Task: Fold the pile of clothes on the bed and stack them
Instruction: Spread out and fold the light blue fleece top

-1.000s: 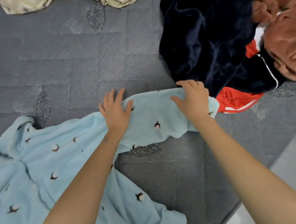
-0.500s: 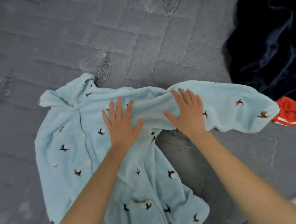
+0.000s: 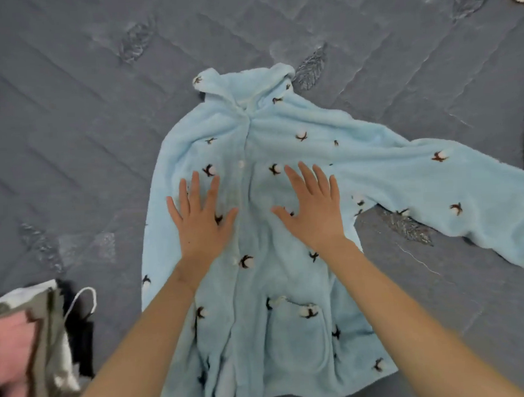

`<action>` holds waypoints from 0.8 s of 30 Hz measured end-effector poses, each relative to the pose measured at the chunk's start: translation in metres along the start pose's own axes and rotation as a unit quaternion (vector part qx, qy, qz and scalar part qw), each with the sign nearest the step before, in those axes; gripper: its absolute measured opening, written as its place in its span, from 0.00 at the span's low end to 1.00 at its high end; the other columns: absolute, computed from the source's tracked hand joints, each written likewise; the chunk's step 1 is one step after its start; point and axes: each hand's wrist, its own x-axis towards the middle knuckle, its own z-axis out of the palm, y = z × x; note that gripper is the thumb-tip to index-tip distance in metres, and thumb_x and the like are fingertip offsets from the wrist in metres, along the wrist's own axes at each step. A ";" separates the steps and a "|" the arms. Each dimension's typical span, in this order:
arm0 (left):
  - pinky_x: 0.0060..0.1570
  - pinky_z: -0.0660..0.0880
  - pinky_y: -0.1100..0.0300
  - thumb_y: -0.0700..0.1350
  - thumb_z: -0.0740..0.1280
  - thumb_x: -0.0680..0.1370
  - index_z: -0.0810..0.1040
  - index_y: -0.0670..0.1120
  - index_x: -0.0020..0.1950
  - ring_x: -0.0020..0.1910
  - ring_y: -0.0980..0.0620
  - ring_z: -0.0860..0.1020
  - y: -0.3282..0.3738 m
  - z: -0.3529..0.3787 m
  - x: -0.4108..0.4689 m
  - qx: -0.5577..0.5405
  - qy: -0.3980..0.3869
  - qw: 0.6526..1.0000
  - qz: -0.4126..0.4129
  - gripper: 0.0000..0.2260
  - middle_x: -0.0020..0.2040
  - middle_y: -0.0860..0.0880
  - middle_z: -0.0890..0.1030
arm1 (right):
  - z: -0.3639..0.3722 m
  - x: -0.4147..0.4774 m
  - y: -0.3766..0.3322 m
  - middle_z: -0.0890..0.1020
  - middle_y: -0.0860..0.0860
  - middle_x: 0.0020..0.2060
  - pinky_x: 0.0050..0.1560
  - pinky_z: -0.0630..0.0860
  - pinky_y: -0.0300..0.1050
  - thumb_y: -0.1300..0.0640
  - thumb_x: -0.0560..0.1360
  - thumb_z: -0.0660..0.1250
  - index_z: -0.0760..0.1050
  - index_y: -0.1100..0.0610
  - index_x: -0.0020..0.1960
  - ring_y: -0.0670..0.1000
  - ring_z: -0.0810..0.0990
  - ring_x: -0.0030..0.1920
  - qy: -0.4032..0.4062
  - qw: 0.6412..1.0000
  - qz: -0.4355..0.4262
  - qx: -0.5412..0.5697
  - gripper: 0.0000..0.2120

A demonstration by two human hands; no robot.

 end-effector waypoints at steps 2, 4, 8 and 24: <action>0.73 0.37 0.42 0.67 0.49 0.77 0.56 0.54 0.79 0.79 0.43 0.46 -0.023 -0.002 -0.011 0.002 -0.006 1.000 -0.020 0.33 0.80 0.46 0.50 | 0.013 0.000 -0.020 0.55 0.51 0.78 0.76 0.39 0.56 0.39 0.76 0.64 0.54 0.48 0.79 0.56 0.48 0.78 -0.010 1.000 -0.016 0.001 0.36; 0.73 0.37 0.42 0.66 0.51 0.78 0.55 0.54 0.79 0.79 0.43 0.46 -0.044 -0.003 -0.019 -0.005 -0.005 0.999 -0.034 0.32 0.80 0.46 0.50 | 0.025 0.001 -0.038 0.55 0.52 0.78 0.76 0.39 0.56 0.38 0.76 0.63 0.54 0.48 0.79 0.56 0.48 0.78 -0.018 0.999 -0.036 -0.013 0.36; 0.73 0.36 0.41 0.66 0.52 0.78 0.56 0.54 0.79 0.79 0.43 0.46 -0.079 -0.001 -0.029 -0.024 -0.006 0.998 -0.059 0.32 0.80 0.46 0.50 | 0.044 0.007 -0.066 0.56 0.52 0.78 0.76 0.38 0.55 0.38 0.76 0.63 0.54 0.47 0.79 0.56 0.48 0.78 -0.032 0.997 -0.062 -0.027 0.37; 0.53 0.75 0.59 0.42 0.63 0.81 0.78 0.42 0.55 0.47 0.50 0.78 -0.149 0.009 -0.023 -0.394 0.025 0.878 -0.269 0.07 0.46 0.49 0.80 | 0.100 0.043 -0.148 0.59 0.51 0.77 0.75 0.44 0.56 0.41 0.76 0.66 0.58 0.49 0.78 0.56 0.51 0.78 -0.070 0.986 -0.134 -0.074 0.35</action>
